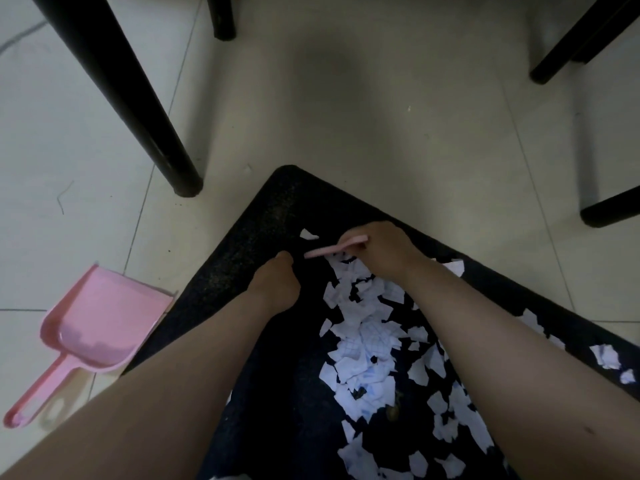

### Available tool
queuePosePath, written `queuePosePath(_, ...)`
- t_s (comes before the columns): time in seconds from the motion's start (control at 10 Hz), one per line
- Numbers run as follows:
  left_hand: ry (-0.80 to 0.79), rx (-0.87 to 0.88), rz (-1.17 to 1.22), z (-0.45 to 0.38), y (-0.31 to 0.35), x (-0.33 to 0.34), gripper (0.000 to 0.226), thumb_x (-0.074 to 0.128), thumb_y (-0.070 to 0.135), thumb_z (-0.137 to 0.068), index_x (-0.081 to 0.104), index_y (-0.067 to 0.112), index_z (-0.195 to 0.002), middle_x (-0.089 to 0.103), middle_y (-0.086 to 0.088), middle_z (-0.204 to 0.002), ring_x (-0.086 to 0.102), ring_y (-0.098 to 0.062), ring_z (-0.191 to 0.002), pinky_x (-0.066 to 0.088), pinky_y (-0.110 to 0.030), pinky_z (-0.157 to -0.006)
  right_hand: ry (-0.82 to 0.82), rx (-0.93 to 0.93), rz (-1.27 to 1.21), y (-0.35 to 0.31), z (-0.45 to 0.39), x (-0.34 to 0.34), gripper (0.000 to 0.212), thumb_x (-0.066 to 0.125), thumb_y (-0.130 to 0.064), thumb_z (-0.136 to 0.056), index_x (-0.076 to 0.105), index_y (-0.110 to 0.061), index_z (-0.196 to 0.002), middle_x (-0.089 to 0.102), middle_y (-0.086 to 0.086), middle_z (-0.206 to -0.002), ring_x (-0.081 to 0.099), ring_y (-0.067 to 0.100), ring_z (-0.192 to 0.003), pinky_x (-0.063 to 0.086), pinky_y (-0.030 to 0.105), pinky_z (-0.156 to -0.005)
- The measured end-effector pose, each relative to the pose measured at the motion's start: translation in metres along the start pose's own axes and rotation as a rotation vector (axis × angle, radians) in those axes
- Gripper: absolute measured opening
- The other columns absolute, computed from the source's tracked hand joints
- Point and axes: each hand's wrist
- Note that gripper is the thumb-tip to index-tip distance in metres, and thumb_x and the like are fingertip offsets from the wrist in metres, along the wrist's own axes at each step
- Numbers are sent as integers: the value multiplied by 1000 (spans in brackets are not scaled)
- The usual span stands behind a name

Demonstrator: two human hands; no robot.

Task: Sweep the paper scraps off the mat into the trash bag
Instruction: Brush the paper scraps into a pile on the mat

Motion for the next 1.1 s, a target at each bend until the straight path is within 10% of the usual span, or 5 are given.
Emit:
queuePosePath(0.3, -30, -19, 21, 8, 2, 7, 40, 38, -3, -94, 38, -3, -135, 53, -22, -130, 53, -32, -118, 43, -31, -96, 282, 21, -311, 10, 33, -20, 20, 57, -20, -95, 72, -20, -107, 70, -3, -111, 64, 11, -101, 47, 22, -92)
queuePosePath(0.6, -61, -59, 18, 13, -2, 14, 46, 38, 2, -98, 30, -1, -144, 45, -18, -142, 46, -28, -129, 35, -27, -107, 61, 82, -144, 13, 43, 27, 27, 45, -12, -97, 72, -15, -100, 71, 8, -92, 64, 22, -85, 43, 27, -67)
queuePosePath(1.1, -4, -144, 51, 23, -27, -1, 45, 39, 1, -94, 37, 4, -139, 51, -20, -136, 51, -34, -125, 43, -40, -104, 179, -80, -333, -27, 3, 18, 21, 57, -15, -95, 70, -13, -110, 70, 2, -110, 64, 14, -100, 46, 16, -84)
Point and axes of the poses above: each hand's wrist, its own z-axis away from the middle knuckle, its own x-axis out of the palm, y = z × x
